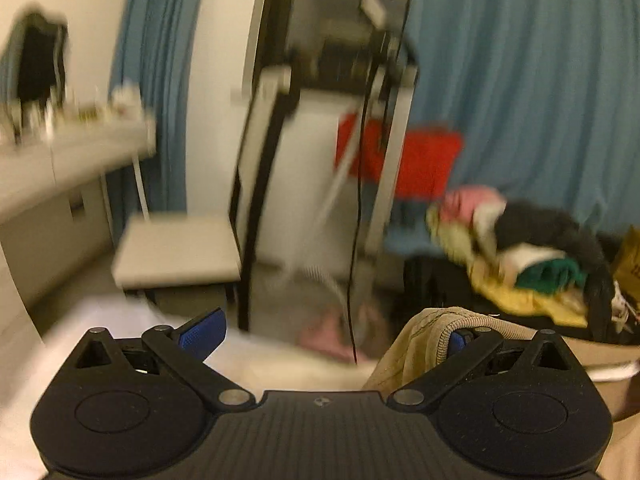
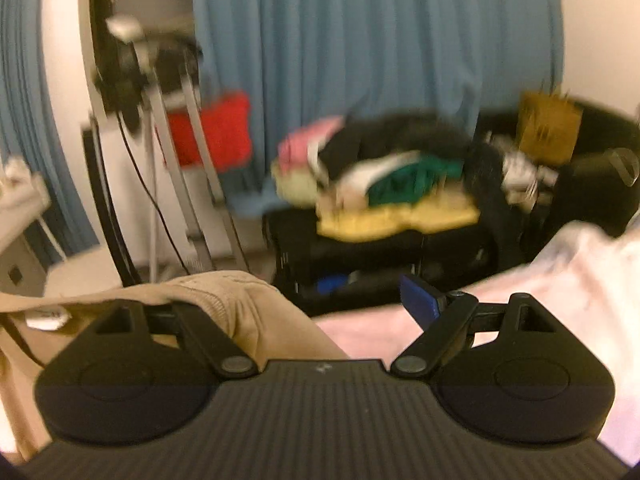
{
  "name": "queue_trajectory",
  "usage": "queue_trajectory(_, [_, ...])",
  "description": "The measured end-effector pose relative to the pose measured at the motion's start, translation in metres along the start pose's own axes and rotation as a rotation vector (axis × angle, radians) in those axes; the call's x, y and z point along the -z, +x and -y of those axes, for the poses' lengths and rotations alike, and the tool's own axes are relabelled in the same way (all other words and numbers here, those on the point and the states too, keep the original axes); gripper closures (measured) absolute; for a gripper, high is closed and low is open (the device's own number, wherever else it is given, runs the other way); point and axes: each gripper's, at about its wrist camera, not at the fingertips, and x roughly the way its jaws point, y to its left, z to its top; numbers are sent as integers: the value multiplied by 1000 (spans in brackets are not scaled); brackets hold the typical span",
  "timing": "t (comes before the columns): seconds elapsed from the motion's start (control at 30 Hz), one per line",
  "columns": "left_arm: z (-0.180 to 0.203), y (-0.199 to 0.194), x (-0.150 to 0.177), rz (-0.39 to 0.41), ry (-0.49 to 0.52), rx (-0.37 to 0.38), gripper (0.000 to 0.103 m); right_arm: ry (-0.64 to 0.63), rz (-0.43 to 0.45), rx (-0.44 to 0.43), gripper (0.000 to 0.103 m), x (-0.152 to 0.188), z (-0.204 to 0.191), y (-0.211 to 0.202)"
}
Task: Fold clothes
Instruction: 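Lift the sweatshirt high with both grippers and shake it out, then lower the sweatshirt flat onto the bed and open both grippers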
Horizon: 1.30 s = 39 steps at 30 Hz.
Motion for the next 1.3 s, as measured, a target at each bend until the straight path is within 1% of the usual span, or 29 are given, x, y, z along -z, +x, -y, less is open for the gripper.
queue_trajectory(0.03, [-1,21,8,-47,-3,-2,0,-26,-55,-2,19,9,-2,20])
queue_trajectory(0.07, [0,32,19,-84,10,-8,0,-53,-111,-3,19,18,-4,39])
queue_trajectory(0.1, [2,48,21,-126,42,-16,0,-82,-178,-10,19,26,-6,58])
queue_trajectory(0.13, [3,63,23,-167,74,-25,0,-113,-236,-21,19,32,-9,70])
queue_trajectory(0.2, [7,82,31,-237,122,-21,0,-173,-310,-40,19,42,-15,83])
queue_trajectory(0.27, [13,83,42,-310,170,11,0,-222,-364,-79,19,46,-22,85])
queue_trajectory(0.37, [29,65,58,-392,282,4,0,-265,-407,-135,19,44,-35,81])
queue_trajectory(0.4, [33,59,61,-393,326,-12,0,-271,-422,-156,19,43,-38,80])
queue_trajectory(0.43, [36,57,63,-376,359,-20,0,-269,-438,-179,19,42,-41,79])
queue_trajectory(0.5, [37,36,62,-335,379,8,0,-240,-430,-207,19,41,-43,70])
queue_trajectory(0.57, [35,8,64,-300,381,36,0,-192,-400,-229,19,38,-43,50])
queue_trajectory(0.67, [30,-45,72,-221,368,53,0,-162,-321,-226,19,40,-42,12])
queue_trajectory(0.8, [16,-124,94,-123,303,42,0,-99,-196,-222,19,47,-34,-63])
queue_trajectory(0.9, [4,-203,116,-68,225,52,0,-54,-117,-229,19,62,-30,-131])
queue_trajectory(1.0, [-12,-270,145,-26,118,77,0,-23,-58,-244,19,84,-25,-200])
queue_trajectory(1.07, [-23,-311,165,-5,59,92,0,-12,-31,-250,19,105,-21,-250])
queue_trajectory(1.13, [-33,-351,186,16,4,91,0,-13,-5,-258,18,129,-17,-296])
queue_trajectory(1.23, [-46,-407,214,60,-25,85,0,-31,34,-268,18,161,-12,-350])
queue_trajectory(1.3, [-51,-437,231,94,-7,75,0,-23,59,-262,18,179,-6,-376])
